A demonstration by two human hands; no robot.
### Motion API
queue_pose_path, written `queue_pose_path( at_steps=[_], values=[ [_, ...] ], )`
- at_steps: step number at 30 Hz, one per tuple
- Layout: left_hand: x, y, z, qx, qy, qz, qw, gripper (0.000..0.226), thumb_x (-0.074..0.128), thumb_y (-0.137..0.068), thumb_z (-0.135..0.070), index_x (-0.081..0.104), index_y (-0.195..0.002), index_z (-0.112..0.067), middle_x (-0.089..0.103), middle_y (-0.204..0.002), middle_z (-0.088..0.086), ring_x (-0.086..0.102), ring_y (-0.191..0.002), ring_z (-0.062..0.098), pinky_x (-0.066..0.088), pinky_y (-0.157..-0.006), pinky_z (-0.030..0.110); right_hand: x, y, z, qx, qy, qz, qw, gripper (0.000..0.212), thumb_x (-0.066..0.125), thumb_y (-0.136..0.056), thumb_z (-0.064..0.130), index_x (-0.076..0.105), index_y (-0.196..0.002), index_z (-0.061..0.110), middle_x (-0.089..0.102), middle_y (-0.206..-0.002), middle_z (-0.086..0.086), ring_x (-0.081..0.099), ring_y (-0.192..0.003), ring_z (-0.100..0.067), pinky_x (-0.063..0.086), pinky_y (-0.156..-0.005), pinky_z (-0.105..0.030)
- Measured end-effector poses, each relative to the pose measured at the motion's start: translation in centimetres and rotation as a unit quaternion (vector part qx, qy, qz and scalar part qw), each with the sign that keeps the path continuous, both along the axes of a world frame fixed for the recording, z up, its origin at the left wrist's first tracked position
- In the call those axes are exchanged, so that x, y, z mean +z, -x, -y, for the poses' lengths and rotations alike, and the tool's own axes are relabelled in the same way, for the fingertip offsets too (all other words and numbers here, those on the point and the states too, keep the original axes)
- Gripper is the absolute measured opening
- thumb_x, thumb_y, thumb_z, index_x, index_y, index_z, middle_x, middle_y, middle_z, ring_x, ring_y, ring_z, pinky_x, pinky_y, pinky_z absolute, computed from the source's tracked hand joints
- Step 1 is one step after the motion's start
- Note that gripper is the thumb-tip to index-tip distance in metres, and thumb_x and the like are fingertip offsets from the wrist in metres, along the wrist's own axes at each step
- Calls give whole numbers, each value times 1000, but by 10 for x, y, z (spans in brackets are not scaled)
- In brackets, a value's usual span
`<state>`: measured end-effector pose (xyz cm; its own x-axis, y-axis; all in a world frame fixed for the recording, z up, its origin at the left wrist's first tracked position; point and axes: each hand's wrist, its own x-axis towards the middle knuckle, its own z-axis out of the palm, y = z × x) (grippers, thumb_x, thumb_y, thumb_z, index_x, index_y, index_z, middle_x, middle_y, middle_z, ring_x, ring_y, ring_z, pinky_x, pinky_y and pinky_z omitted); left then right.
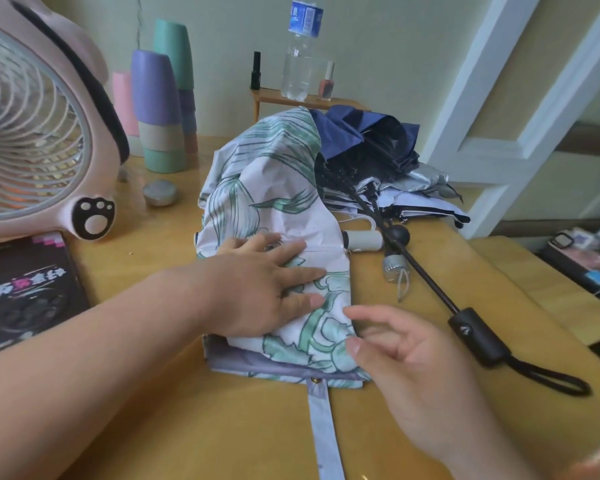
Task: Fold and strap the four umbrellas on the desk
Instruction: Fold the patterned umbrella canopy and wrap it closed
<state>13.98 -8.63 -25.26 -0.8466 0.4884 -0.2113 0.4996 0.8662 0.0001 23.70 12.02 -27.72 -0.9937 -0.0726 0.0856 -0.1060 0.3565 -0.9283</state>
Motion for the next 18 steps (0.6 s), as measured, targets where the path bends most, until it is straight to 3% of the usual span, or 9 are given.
queue_pose_path(
  at_steps=[3,5,11,18],
  values=[
    [-2,-4,-5,6,13,8,1000,64,9,-92,-78,3,-154,-61,-18,-169,-10,-17,-156,22,-3,-125,53,-5,-9,3,-26,-30,-16,999,27,72,-90,6,69,-102,30,71,-65,2,60,-65,-7,46,-65,-15],
    [-2,-7,-10,7,24,9,1000,67,8,-89,-80,2,-153,-61,-19,-169,-5,-19,-155,26,-2,-124,58,-7,-10,4,-43,-40,-27,998,30,74,-87,6,67,-102,31,69,-63,4,57,-61,-2,43,-64,-10],
    [-4,-10,-14,2,49,-11,999,77,0,-82,-84,-1,-154,-59,-18,-169,2,-17,-155,32,2,-122,65,-11,-9,2,-27,-51,-36,998,35,73,-89,7,63,-107,35,65,-65,-2,51,-58,-21,46,-58,-20],
    [-8,-7,-12,-2,52,-34,998,74,2,-84,-84,-3,-153,-60,-16,-170,1,-14,-156,31,5,-122,64,-15,-13,2,-51,-123,-70,989,35,64,-94,10,54,-100,44,59,-64,-1,47,-52,-10,43,-54,-26]
  ],
)
